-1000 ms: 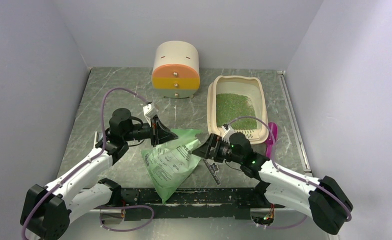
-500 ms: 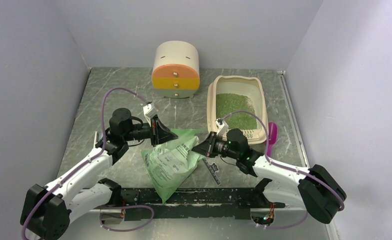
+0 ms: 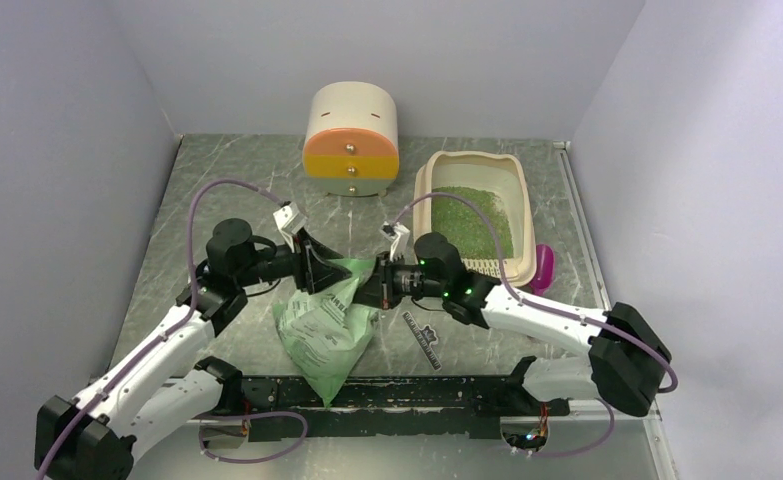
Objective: Fill the litter box with clean litter
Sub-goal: Close the cat litter bag at the center of the board.
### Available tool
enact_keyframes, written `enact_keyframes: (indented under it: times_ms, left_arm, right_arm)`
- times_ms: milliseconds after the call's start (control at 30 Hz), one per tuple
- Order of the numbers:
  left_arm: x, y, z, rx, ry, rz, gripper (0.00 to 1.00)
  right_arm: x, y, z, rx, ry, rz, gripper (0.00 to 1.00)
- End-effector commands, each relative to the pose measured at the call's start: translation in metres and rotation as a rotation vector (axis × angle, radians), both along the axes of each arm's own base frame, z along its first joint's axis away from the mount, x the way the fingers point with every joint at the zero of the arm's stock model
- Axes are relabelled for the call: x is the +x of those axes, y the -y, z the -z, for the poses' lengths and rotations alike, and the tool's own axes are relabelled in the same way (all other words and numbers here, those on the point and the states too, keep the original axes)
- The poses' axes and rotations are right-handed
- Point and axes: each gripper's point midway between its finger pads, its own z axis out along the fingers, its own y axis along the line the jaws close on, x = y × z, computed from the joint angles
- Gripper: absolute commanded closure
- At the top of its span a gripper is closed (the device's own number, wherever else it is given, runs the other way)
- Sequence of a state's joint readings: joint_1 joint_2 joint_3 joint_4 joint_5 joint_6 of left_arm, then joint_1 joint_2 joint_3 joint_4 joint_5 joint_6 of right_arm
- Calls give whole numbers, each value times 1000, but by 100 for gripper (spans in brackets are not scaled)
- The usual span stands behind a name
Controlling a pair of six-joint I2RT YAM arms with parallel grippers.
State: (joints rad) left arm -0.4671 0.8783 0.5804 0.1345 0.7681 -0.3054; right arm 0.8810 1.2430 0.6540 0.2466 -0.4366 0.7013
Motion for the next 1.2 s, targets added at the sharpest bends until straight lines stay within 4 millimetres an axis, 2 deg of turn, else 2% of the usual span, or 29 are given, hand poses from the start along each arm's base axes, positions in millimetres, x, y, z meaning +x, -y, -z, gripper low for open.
enact_keyframes:
  times_ms: [0, 133, 233, 433, 500, 600, 633, 767, 867, 1000, 1167]
  left_arm:
    - [11, -15, -5, 59, 5, -116, 40]
    - [8, -30, 16, 142, -87, -178, 31]
    - [3, -40, 34, 187, -163, -207, 29]
    - [-8, -51, 44, 213, -233, -248, 29]
    - [-10, -53, 42, 207, -233, -260, 47]
    - [-11, -60, 41, 223, -258, -302, 89]
    - [-12, -61, 39, 221, -266, -311, 94]
    - [-17, -65, 13, 126, -245, -365, 95]
    - [-21, -73, -6, 62, -234, -432, 95]
    - [-32, -89, -14, -4, -273, -530, 95]
    - [-44, -101, -20, -120, -272, -595, 95]
  right_arm:
    - [-31, -32, -45, 85, 128, -182, 100]
    - [-51, -49, -40, 53, 143, -251, 100]
    - [-66, -59, -39, 55, 145, -299, 100]
    - [-83, -72, -53, 88, 172, -349, 100]
    - [-89, -75, -60, 111, 170, -367, 100]
    - [-99, -81, -72, 139, 177, -392, 100]
    - [-101, -82, -76, 142, 185, -397, 100]
    - [-96, -89, -93, 156, 224, -386, 100]
    - [-96, -100, -114, 168, 258, -424, 100]
    - [-92, -113, -127, 113, 326, -485, 100]
    - [-75, -118, -137, 13, 426, -511, 100]
